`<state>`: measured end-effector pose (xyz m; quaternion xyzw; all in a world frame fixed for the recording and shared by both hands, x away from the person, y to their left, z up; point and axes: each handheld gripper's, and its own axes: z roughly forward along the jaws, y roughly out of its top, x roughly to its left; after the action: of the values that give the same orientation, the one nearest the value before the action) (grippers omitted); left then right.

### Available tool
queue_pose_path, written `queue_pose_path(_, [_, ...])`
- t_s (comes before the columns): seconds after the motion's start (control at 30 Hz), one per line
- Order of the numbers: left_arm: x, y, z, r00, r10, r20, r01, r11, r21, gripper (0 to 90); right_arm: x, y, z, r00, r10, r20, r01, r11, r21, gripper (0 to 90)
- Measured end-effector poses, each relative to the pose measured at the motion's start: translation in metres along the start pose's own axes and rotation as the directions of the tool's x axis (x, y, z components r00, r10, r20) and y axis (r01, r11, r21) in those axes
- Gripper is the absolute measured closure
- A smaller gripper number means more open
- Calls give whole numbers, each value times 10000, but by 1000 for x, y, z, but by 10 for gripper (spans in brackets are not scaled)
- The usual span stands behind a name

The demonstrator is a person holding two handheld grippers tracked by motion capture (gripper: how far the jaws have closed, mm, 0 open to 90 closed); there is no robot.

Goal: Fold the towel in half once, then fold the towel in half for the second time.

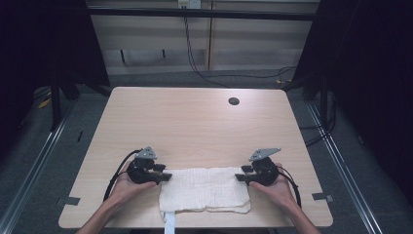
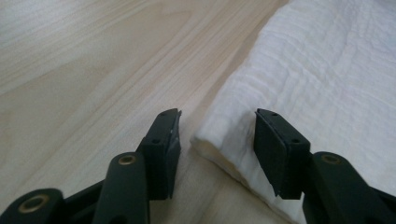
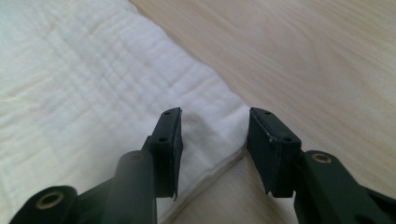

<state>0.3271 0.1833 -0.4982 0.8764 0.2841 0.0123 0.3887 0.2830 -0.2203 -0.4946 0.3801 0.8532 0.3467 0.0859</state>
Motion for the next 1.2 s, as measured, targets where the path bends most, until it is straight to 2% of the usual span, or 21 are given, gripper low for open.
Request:
queue_pose_path(0.1, [-1,1,1,9999,140,57,-140,9999,66,597,1,-1,1,9998,-188,80,188,9998,-54,698])
queue_pose_path(0.2, [-5,1,2,9991,372,226,-375,9992,114,699,-1,-2,0,9998,-53,-187,53,10000,-31,821])
queue_pose_path(0.27, [-5,2,3,9975,346,609,-345,9994,-13,744,-4,-2,-1,9999,50,-127,-50,10000,48,842])
queue_pose_path(0.4, [-11,7,8,9960,517,736,-521,9986,34,834,-13,-7,-7,9993,364,20,-364,9993,-69,850])
queue_pose_path(0.43, [-14,8,9,9952,633,740,-648,9977,180,842,-14,-8,-9,9989,455,81,-455,9989,-83,851])
queue_pose_path(0.57, [-20,18,18,9938,750,822,-760,9971,84,848,-20,-14,-15,9977,598,325,-596,9982,-73,854])
queue_pose_path(0.7, [-21,24,29,9947,563,856,-567,9984,26,845,-29,-18,-19,9948,789,645,-778,9968,-194,851])
queue_pose_path(0.77, [-23,25,32,9938,556,959,-560,9984,16,814,-32,-19,-20,9937,861,716,-845,9961,-247,824])
queue_pose_path(0.87, [-23,26,27,9963,375,777,-366,9992,-131,606,-33,-19,-24,9938,944,591,-913,9944,-540,685])
queue_pose_path(0.93, [-20,27,21,9975,165,692,-131,9987,-484,521,-30,-18,-27,9940,892,637,-844,9936,-754,606])
queue_pose_path(1.0, [-16,28,16,9980,15,630,29,9975,-704,484,-24,-16,-32,9941,777,762,-706,9933,-910,553])
queue_pose_path(1.1, [-11,27,11,9980,-201,592,256,9953,-935,442,-14,-11,-39,9963,593,629,-513,9913,-1215,511])
queue_pose_path(1.2, [-5,27,10,9976,-382,582,423,9966,-708,420,-3,-6,-43,9989,377,294,-328,9881,-1501,480])
